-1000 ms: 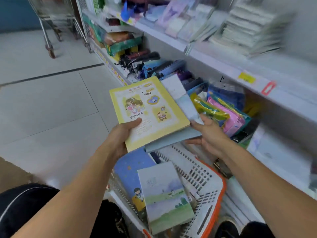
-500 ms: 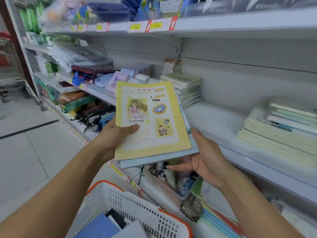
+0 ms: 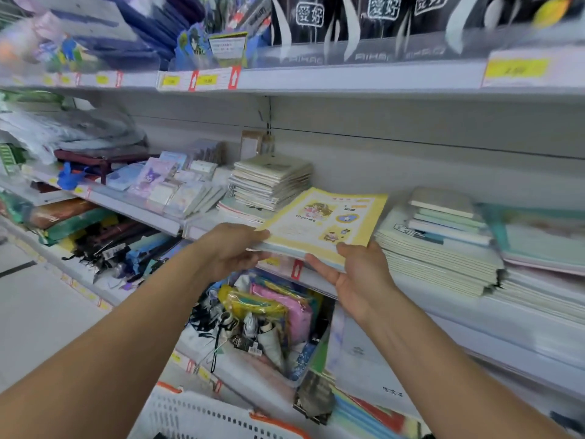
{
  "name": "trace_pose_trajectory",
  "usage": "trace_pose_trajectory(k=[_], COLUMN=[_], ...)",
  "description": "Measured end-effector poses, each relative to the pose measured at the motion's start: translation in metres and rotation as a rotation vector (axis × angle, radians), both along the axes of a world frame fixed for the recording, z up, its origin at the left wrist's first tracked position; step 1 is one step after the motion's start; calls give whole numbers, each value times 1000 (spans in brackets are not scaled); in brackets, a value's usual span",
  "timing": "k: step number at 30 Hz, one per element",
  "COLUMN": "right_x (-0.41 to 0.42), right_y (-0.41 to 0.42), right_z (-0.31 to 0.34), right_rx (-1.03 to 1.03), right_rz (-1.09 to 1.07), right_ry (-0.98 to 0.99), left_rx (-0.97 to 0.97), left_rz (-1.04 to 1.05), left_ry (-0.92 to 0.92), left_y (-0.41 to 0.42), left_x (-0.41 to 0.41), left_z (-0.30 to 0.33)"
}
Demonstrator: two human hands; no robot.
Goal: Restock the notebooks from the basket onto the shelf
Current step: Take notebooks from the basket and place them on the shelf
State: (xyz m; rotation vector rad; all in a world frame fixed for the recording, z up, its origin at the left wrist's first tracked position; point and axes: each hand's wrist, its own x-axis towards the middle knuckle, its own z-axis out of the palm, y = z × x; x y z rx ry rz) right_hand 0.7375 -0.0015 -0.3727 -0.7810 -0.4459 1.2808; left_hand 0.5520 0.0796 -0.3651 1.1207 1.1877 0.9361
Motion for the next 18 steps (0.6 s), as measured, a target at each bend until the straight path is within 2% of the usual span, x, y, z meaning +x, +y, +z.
trace_pose_trajectory(k=[3, 6, 9, 12, 16, 18], right_x=[0, 3, 8, 20, 35, 38], right_y=[14, 30, 49, 66, 83, 87], right_z=[4, 8, 8, 4, 0, -1], right_rx=[-49, -155, -201, -250, -354, -413], right_rz=[-21, -12, 8, 23, 63, 85], right_ry=[54, 54, -74, -443, -1242, -1543], left_rx=[-9, 2, 54, 111, 214, 266], left_rz=[146, 250, 199, 75, 121, 141], left_ry=[-154, -158, -114, 72, 372, 556], left_y=[13, 26, 37, 49, 68, 78], left_x=[13, 30, 42, 47, 53, 57], left_z=[-6, -11, -16, -20, -27, -27])
